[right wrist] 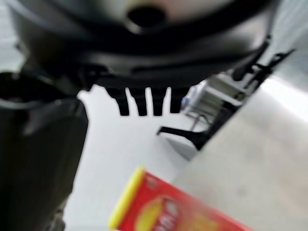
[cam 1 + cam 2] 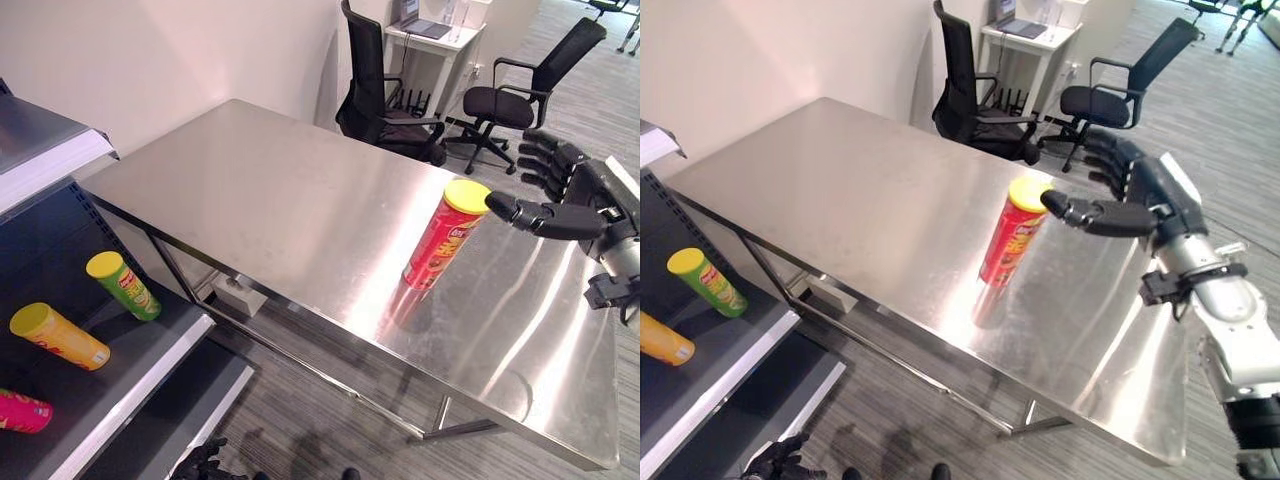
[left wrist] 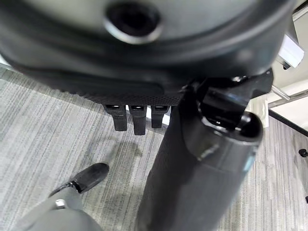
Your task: Put the goods on the table back onto the shelves and tidy them up.
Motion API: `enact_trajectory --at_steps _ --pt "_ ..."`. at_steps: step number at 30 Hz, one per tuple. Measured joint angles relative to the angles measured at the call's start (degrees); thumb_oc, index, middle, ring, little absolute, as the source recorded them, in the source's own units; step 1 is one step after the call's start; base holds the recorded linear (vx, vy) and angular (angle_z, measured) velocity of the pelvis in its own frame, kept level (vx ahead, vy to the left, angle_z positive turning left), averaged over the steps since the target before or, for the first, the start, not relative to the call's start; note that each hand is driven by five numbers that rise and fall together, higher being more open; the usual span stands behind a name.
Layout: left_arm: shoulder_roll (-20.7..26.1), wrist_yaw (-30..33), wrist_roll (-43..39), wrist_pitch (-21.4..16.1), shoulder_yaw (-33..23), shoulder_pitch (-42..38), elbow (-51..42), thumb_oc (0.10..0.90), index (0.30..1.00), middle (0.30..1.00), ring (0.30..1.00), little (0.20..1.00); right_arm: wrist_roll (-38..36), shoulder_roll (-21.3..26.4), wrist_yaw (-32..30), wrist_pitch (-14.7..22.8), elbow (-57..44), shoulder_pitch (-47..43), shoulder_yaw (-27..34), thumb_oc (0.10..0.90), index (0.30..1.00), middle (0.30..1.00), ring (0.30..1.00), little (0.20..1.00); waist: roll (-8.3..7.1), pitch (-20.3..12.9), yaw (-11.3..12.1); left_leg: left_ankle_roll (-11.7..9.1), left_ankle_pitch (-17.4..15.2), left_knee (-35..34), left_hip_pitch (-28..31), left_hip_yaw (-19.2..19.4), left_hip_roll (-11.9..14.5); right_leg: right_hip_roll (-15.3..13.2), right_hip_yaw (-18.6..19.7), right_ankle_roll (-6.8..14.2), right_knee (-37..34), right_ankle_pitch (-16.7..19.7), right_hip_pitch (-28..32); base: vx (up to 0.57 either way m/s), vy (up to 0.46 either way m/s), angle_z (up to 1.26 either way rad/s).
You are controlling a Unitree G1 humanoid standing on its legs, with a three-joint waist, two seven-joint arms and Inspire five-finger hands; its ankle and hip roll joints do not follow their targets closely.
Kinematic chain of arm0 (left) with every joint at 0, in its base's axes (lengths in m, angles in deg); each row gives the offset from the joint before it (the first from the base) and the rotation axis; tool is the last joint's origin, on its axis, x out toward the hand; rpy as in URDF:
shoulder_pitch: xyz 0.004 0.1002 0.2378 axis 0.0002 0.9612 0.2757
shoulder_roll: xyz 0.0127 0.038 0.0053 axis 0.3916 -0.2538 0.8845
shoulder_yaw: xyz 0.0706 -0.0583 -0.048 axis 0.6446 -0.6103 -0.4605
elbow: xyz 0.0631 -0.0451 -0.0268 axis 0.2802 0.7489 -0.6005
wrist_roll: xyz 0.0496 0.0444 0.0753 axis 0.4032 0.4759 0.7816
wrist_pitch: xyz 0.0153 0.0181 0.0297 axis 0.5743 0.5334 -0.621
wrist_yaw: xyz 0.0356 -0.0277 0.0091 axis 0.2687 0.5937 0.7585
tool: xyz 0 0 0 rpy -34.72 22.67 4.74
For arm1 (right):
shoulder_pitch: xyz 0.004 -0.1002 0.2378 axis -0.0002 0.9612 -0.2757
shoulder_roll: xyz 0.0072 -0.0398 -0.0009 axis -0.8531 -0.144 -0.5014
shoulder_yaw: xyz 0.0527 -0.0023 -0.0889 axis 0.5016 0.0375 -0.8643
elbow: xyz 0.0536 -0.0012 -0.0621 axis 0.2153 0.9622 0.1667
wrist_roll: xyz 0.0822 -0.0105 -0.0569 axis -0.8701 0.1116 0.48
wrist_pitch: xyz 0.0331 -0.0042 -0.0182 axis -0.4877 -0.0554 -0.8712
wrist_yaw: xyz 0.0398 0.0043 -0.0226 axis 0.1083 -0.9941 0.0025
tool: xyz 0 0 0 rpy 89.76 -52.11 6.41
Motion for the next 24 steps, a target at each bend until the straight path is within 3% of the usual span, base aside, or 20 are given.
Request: enact_trajectory --at_steps 10,23,24 --pt "-0.61 -0.01 0.02 0.04 0.11 0.66 -0.02 0.800 0.900 0.900 0.900 0.900 0.85 -0.35 0.76 -0.36 0.49 0.05 -0.54 0.800 0.900 0.900 0.900 0.900 0.43 -0.38 1.62 0.13 -0.02 0.02 -0.95 -2.52 -0.80 -0.77 -2.24 0.05 0.01 -0.04 0.21 0.03 0.011 0.13" --pt "-0.57 0.02 0.06 0.05 0.42 0.82 -0.09 0.800 0.900 0.900 0.900 0.900 3.82 -1.23 1.42 -1.32 1.20 1.71 -2.77 0.800 0.900 0.900 0.900 0.900 0.31 -0.46 1.54 0.26 0.17 0.02 -1.44 -4.69 -1.15 -1.06 -4.56 0.58 0.00 -0.43 0.88 0.01 -0.002 0.09" --pt "-0.57 0.02 0.06 0.05 0.42 0.89 -0.09 0.800 0.900 0.900 0.900 0.900 4.42 -1.26 1.45 -1.37 1.20 1.78 -2.78 0.740 0.811 0.811 0.811 0.811 0.31 -0.46 1.57 0.26 0.17 0.02 -1.45 -4.71 -1.19 -1.10 -4.56 0.59 0.00 -0.44 0.88 0.00 0.000 0.00"
